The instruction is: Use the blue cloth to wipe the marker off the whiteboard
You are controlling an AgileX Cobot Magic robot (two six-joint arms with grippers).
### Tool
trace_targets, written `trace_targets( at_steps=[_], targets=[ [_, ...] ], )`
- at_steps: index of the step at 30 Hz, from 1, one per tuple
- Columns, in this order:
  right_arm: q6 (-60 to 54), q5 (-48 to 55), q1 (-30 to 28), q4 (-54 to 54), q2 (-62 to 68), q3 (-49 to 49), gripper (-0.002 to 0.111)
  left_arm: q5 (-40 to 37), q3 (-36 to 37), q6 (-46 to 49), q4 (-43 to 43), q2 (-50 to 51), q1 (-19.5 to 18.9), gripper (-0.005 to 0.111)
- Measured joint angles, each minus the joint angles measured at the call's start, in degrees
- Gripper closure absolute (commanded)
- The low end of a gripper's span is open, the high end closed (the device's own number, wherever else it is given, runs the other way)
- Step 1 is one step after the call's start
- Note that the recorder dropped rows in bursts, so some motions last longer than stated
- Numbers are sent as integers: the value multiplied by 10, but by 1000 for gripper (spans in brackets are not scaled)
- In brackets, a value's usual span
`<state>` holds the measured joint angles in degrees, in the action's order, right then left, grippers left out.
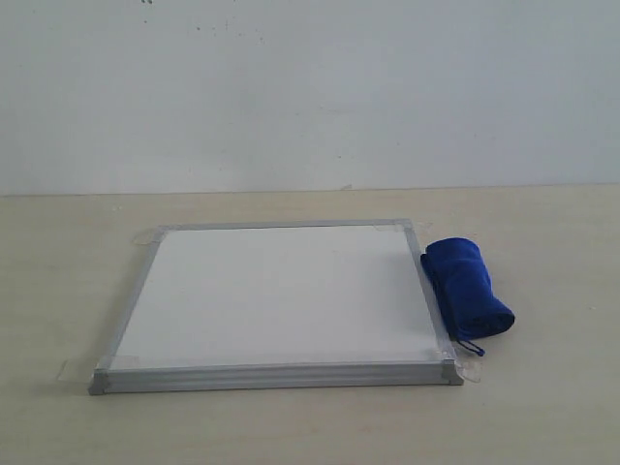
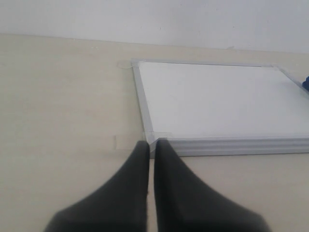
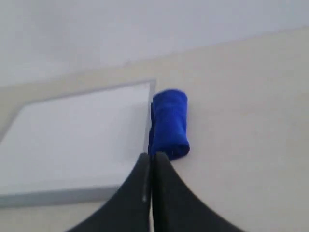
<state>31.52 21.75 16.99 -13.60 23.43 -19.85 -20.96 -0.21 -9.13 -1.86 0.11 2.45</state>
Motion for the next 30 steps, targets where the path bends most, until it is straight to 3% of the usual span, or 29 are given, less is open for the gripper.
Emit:
trace_targets(
  at_steps=[7,18,23,30],
  targets=[
    [-21,-78,-72,0,-222,90,108,0,0,0,0,0,0,103],
    [-32,-171,-83,8,-231,176,108,1,0,0,0,0,0,103],
    [-33,-153,-83,13,-231,196,108,1,0,0,0,0,0,103],
    [-176,-101,-83,72,-231,196,108,1,0,0,0,0,0,103]
  ],
)
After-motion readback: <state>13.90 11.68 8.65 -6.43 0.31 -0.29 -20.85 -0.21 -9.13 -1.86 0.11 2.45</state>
